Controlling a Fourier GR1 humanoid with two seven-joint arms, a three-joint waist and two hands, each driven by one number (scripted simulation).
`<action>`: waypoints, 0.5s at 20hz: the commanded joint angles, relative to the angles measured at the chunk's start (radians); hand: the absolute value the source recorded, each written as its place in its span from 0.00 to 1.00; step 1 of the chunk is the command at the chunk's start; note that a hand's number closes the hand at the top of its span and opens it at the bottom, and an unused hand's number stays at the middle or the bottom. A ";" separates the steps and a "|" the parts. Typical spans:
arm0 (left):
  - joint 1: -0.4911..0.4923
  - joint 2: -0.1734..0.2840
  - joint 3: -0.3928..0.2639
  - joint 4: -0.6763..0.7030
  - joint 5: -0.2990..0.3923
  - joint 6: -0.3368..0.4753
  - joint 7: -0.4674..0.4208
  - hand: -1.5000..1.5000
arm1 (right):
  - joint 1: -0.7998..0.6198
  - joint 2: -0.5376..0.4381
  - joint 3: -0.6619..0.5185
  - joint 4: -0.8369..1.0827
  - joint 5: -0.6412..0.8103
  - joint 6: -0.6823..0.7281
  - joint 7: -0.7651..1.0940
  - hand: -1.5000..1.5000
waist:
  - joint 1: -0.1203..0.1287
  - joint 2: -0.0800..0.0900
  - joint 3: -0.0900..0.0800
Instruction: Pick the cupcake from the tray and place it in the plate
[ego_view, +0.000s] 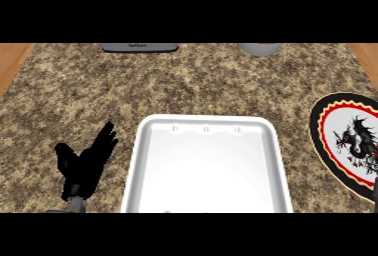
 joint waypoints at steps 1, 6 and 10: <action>0.060 -0.008 -0.025 -0.025 -0.020 0.016 0.031 0.50 | 0.123 0.155 0.088 -0.242 -0.107 -0.055 -0.032 0.00 | -0.008 -0.002 -0.004; -0.012 0.007 0.020 0.053 -0.002 -0.032 0.020 0.50 | 0.316 0.171 0.328 -0.416 -0.236 -0.069 -0.025 0.00 | -0.006 0.003 -0.005; 0.025 0.002 0.000 -0.075 -0.020 0.010 0.102 0.50 | 0.514 0.172 0.507 -0.558 -0.272 -0.102 -0.014 0.00 | -0.001 0.002 -0.004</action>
